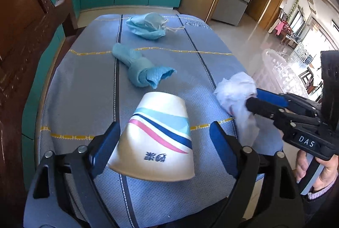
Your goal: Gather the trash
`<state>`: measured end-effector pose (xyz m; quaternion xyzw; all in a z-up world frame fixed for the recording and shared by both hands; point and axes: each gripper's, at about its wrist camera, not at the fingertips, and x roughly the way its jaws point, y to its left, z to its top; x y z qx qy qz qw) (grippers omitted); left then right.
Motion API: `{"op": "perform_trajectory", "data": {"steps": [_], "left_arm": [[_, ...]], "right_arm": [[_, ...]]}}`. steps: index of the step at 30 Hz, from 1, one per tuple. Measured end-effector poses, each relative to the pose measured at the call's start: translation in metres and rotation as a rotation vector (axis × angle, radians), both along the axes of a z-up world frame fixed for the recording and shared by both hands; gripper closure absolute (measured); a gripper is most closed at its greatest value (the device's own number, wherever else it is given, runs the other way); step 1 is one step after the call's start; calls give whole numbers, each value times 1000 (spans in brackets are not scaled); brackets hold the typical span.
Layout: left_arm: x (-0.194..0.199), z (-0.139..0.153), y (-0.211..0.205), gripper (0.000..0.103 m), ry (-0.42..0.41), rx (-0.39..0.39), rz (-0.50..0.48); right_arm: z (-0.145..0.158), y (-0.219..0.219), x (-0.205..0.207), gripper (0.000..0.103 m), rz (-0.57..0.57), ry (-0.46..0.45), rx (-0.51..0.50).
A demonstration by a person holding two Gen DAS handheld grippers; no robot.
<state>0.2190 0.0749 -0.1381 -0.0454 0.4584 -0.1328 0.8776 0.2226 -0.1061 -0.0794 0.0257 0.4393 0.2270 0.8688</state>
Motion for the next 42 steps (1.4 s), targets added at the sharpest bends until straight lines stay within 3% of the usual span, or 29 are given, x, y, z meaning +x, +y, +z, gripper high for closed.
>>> {"op": "perform_trajectory", "data": {"steps": [3,5,8,13,14,15,16,19,22,25,26,28,31,36,42], "left_arm": [[0,-3,5,17,19,-4,19],[1,-4,9,17,28,-6,29],[1,-6,11,17,37,-6,36],[1,-6,7,17,36,-2,22],[1,-6,7,17,36,-1,20],[1,-6,6,17,36,0,19],[0,-6,6,17,36,0,18],[-1,-6,6,17,38,1,19],[-1,-6,7,17,38,-1,21],[-1,-6,7,17,38,-1,20],[-1,-6,7,17,37,-1,19],[-1,-5,8,17,36,-2,17],[-2,-5,9,17,38,-2,21],[-1,-6,12,17,43,-5,30],[2,-6,18,17,42,-10,66]], "right_arm": [[7,-1,5,63,37,-2,121],[17,-8,6,50,24,-29,192],[23,-17,9,49,-52,-50,101],[-2,-27,16,49,-114,73,57],[-9,-26,17,50,-106,100,71],[-12,-25,17,68,-98,108,80],[-13,-21,16,76,-82,110,73],[1,-13,12,81,-58,48,-21],[23,6,6,81,-39,-88,-299],[26,17,8,80,17,-97,-410],[27,19,10,77,50,-77,-357],[31,14,12,61,83,-46,-187],[39,-1,14,53,44,-40,-10],[32,-21,18,52,-47,-8,19],[11,-12,12,51,-2,58,55]]}}
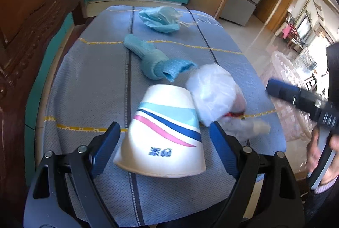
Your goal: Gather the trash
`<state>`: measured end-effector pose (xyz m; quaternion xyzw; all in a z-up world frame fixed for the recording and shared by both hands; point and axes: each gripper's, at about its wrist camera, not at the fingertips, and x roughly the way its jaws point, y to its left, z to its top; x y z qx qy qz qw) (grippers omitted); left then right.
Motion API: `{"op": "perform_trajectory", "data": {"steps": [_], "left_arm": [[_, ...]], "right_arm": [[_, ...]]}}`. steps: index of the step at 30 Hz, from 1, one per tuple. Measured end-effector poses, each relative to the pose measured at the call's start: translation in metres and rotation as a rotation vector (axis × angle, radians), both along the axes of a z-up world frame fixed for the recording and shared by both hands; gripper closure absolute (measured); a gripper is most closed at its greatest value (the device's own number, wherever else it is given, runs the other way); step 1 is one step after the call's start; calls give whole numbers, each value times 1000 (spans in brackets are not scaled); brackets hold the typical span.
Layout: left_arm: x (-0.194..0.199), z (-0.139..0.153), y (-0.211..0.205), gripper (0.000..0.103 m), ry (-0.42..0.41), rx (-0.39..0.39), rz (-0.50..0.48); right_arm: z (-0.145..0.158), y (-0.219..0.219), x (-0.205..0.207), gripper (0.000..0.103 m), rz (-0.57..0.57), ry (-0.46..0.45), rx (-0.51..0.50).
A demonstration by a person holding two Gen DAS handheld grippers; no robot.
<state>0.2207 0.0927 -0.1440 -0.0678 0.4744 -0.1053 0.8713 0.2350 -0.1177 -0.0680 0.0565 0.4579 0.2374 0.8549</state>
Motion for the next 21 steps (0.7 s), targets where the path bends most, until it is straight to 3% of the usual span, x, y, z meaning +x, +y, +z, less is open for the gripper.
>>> {"op": "perform_trajectory", "data": {"steps": [8,11,13,15,18,21], "left_arm": [[1,5,22,17,-23,-54,99],[2,4,20,17,-25,-56,97],[1,5,19,17,-24,-54,89],[1,4,17,17,-24,-49,80],[1,3,15,17,-18,-44,66],[1,1,8,17,-8,-24,42]], "right_arm": [[-18,41,-5,42,108,0,-14],[-27,46,6,43,97,32,54],[-33,47,11,73,100,59,78],[-35,49,11,85,105,61,61],[-22,42,4,87,92,9,-63],[-8,39,-7,87,107,-66,-326]]}}
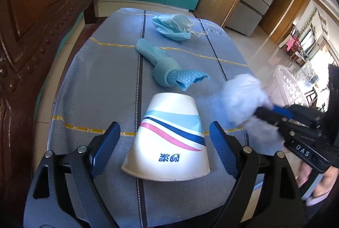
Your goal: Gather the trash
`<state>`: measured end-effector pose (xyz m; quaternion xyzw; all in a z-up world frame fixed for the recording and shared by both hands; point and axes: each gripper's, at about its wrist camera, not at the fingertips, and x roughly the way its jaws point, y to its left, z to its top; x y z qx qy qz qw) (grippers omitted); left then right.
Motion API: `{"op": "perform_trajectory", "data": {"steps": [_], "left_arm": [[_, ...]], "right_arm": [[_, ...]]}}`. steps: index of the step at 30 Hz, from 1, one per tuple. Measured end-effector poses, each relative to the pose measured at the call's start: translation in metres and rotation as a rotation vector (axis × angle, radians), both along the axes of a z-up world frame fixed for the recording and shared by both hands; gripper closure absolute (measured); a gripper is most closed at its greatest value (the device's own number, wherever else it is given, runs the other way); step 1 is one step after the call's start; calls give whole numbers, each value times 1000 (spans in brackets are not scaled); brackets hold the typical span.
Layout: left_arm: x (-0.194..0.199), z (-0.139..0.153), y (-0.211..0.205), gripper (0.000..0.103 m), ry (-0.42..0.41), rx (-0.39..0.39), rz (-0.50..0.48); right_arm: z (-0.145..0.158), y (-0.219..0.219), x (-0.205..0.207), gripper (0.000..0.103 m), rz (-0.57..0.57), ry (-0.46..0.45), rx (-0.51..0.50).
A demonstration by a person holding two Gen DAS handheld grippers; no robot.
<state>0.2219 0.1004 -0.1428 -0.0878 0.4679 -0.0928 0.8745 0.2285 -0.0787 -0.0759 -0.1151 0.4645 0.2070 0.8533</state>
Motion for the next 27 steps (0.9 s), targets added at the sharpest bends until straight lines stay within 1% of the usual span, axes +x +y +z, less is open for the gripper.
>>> {"op": "perform_trajectory", "data": {"steps": [2,3,4,5,6,8,10,12,15,16,18,22,23,24,25,27], "left_arm": [[1,-1,-6,16,3,16,-19],[1,-2,-9,15,5,24,-25],[1,-2,-11,14,6,30,-27],[2,-4,-13,13,9,40,-30],[2,-5,-15,13,13,47,-33],[2,-7,-20,13,22,66,-42],[3,-10,-24,12,31,87,-50],[4,-13,-27,12,42,105,-57],[3,-14,-29,12,46,113,-62],[3,-14,-29,12,47,113,-64],[4,-15,-30,12,51,119,-70],[4,-17,-34,12,54,127,-83],[4,-17,-35,12,55,130,-84],[4,-18,-36,11,58,134,-82],[4,-19,-36,12,60,137,-81],[5,-20,-35,12,65,142,-77]], "right_arm": [[2,1,-5,82,30,-10,-96],[3,0,-6,68,42,-16,-104],[5,-1,-7,57,45,-22,-87],[8,-5,-7,37,42,-28,-41],[10,-9,-7,31,33,-29,4],[9,-15,-6,30,13,-21,46],[3,-17,-1,29,-18,-21,44],[-4,-25,3,29,-54,-12,70],[1,-37,4,29,-88,-24,163],[2,-38,5,28,-98,-32,164],[-2,-36,9,26,-110,-32,125],[-16,-32,20,26,-116,2,158],[-19,-31,22,26,-122,6,156],[-20,-27,21,26,-123,-15,135],[-22,-21,22,26,-114,-15,122],[-25,-15,23,26,-108,1,141]]}}
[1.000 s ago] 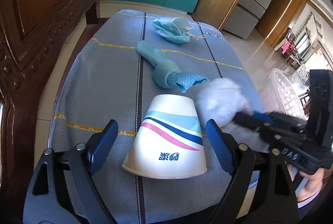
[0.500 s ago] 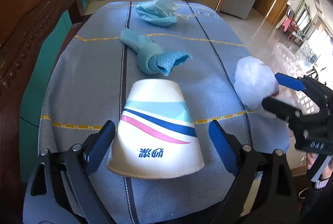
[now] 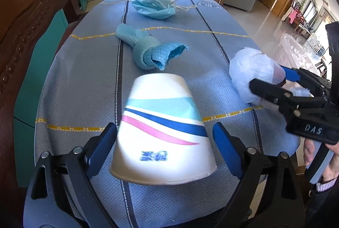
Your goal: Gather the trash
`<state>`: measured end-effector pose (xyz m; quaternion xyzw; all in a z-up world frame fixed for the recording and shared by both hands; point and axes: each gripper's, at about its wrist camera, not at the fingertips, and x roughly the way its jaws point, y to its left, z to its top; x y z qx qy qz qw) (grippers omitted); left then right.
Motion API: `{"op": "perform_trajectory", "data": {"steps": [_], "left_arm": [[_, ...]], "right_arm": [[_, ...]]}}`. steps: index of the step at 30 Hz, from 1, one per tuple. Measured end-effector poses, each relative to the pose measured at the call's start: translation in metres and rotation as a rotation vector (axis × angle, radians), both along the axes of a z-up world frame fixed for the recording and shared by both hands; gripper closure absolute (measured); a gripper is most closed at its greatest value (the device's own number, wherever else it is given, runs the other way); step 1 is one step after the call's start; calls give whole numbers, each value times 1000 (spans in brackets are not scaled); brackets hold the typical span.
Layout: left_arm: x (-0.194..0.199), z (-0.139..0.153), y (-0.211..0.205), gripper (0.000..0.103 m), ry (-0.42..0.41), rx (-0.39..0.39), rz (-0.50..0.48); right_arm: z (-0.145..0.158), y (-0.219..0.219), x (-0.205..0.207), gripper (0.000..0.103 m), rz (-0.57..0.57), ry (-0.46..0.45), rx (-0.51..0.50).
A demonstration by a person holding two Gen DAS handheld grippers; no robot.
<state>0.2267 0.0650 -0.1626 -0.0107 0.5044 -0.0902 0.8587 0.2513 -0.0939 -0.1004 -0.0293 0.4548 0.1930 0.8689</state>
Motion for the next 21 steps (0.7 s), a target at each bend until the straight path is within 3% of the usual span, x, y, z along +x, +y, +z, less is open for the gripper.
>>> {"op": "perform_trajectory", "data": {"steps": [2,4,7,13,15,21], "left_arm": [[0,-1,1,11,1,1,4],[0,-2,1,11,4,3,8],[3,-4,0,12,11,8,11],[4,-6,0,12,9,19,19],[4,-6,0,19,5,20,19],[0,0,3,24,-32,17,32]], "right_arm": [[-1,8,-2,28,13,-7,-7],[-1,16,-3,48,32,-18,-19],[-3,18,-2,63,38,-9,-1],[1,21,-7,66,43,-21,-24],[2,21,-10,66,45,-23,-26],[2,21,-14,66,40,-27,-26]]}}
